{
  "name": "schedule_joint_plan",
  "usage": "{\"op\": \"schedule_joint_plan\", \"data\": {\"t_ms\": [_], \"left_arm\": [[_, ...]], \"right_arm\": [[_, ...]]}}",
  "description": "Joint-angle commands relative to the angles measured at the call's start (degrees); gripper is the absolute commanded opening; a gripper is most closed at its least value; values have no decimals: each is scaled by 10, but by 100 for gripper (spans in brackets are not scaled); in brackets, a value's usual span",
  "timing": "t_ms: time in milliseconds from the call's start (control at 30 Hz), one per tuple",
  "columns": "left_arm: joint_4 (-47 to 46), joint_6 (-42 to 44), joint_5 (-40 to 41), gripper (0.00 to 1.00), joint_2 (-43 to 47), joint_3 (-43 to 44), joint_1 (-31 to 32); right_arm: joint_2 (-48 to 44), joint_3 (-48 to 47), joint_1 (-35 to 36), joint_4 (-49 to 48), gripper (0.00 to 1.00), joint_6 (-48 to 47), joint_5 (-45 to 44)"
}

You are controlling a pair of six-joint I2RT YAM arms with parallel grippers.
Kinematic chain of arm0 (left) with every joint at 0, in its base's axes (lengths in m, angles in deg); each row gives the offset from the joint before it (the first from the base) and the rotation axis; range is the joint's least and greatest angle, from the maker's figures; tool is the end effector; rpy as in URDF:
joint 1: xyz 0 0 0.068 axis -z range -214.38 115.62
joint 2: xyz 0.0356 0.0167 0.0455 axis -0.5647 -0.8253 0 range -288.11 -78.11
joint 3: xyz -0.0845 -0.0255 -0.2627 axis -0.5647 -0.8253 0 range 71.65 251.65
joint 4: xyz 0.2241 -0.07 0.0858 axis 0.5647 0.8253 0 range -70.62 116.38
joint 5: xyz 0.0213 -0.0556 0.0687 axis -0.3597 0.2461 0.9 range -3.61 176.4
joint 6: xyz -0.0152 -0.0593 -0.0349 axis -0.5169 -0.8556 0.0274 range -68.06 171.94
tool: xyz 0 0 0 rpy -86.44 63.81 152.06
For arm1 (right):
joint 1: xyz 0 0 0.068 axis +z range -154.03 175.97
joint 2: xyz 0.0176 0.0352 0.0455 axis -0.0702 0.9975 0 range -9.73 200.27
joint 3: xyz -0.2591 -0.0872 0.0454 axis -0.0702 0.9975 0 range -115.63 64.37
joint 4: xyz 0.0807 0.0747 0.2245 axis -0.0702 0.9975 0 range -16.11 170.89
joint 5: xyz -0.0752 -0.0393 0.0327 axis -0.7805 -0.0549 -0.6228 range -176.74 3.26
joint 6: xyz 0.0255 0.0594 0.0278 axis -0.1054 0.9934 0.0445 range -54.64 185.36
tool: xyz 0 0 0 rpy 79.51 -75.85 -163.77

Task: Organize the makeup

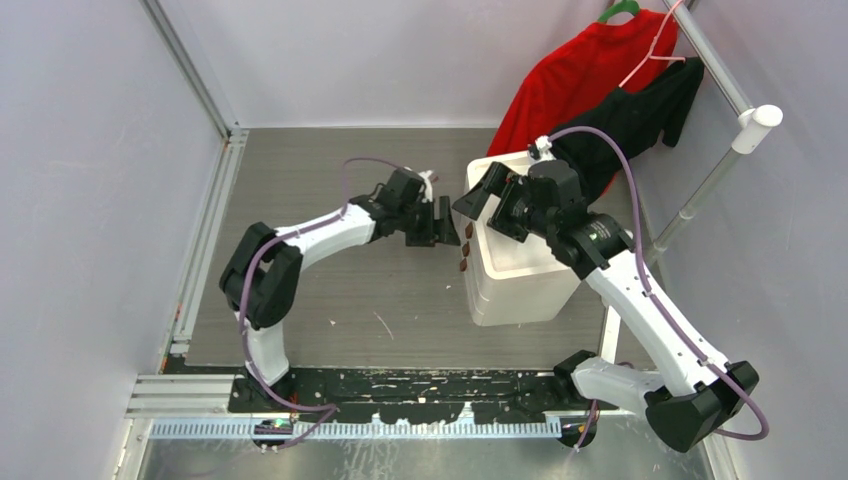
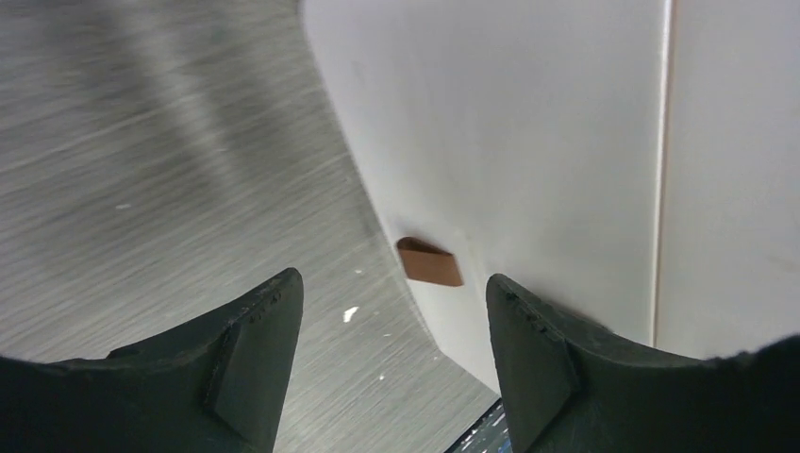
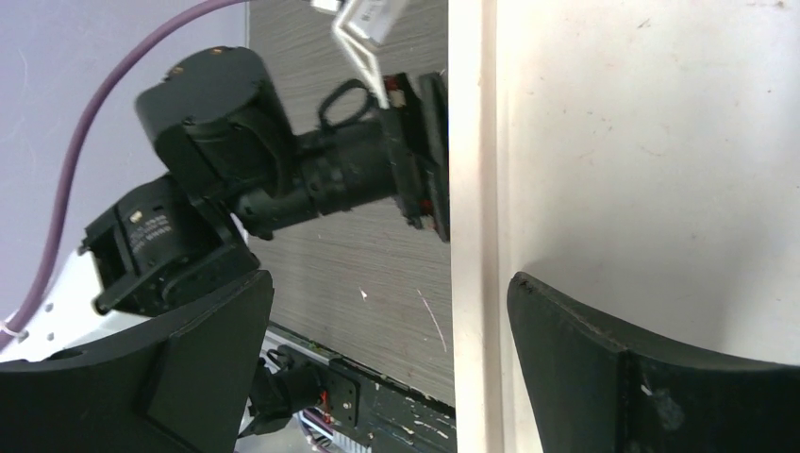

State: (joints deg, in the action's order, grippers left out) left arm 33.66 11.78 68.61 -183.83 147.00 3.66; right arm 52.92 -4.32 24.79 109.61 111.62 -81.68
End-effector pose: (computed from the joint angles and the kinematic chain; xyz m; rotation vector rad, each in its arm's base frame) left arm 0.3164 -0.2699 0.2154 0.1191 2.5433 -0.9779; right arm 0.2043 0.1181 0.3710 0.2792 2.1943 0.8603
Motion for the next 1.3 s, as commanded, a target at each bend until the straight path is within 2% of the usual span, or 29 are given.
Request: {"op": "schedule_joint_plan", "data": {"t_ms": [0,200,367,467,567,700,900,1100,1267], "left_arm": [[-23,-10,-29,71,-36,57,33],[25,28,19,71,3,56,25],[55,49,72,72,60,19,2],[70,58,99,72,58,5,0],[63,50,84,71,31,0,3],[7,26,65,71,-9,-18,15],[-38,10,29,71,-61,3,40],[-59,9,15,71,-67,22,60],[-50,30,25,71,-20,14,47]], "right_arm": [[12,-6,1,44,100,-11,-8],[3,-9,1,55,100,-14,-18],[1,-5,1,53,100,-13,-16],[2,-3,1,50,100,-13,-14],[2,-1,1,48,100,-11,-11],[0,0,1,48,100,-10,-13],[4,-6,1,53,100,-10,-15],[3,-4,1,55,100,-7,-17],[-5,-2,1,58,100,-8,-18]]}}
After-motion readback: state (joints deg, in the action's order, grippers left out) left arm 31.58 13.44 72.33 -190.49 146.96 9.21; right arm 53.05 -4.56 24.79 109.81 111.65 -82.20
